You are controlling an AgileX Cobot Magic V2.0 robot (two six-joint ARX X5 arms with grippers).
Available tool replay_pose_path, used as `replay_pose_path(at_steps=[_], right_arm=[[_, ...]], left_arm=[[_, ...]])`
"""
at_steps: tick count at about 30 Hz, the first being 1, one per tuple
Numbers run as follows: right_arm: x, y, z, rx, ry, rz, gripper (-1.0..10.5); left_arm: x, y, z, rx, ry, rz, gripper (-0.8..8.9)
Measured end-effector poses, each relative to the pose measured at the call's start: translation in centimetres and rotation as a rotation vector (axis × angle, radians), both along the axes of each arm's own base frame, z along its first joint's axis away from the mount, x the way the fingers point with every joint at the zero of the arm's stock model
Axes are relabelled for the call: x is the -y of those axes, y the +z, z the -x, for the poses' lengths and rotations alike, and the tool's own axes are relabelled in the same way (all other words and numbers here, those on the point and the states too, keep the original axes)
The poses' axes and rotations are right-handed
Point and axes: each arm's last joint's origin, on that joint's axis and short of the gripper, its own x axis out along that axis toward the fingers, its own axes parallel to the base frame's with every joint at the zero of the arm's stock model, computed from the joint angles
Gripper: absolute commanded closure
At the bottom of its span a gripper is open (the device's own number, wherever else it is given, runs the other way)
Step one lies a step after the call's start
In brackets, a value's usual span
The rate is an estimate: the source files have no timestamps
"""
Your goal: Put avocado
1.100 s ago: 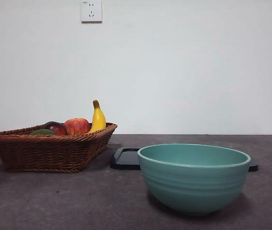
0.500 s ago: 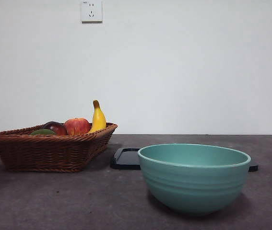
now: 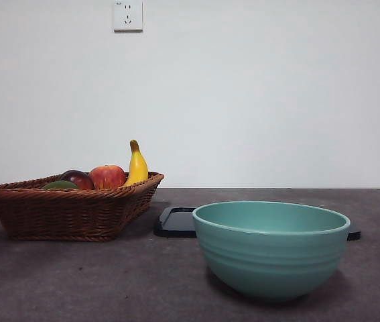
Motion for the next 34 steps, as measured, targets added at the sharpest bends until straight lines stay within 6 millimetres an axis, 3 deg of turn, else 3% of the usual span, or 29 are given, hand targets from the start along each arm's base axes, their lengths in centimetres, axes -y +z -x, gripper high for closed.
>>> replay_pose_path(at_steps=[9, 16, 26, 34], right_arm=[[0.0, 0.0, 0.0, -0.001, -0.002, -0.001, 5.6], [0.0, 0.0, 0.0, -0.002, -0.002, -0.001, 5.6], [0.0, 0.0, 0.0, -0.001, -0.002, -0.002, 5.6], [0.0, 0.0, 0.0, -0.001, -0.003, -0.002, 5.6]], left_arm=[[0.1, 0.1, -0.3, 0.005, 0.007, 0.016, 3.99], [0.6, 0.5, -1.9, 0.008, 0.010, 0.003, 3.99], [2.7, 3.6, -7.2, 0.039, 0.041, -0.108, 4.04], [5.5, 2.8, -12.3, -0.034, 0.085, -0.262, 4.08]])
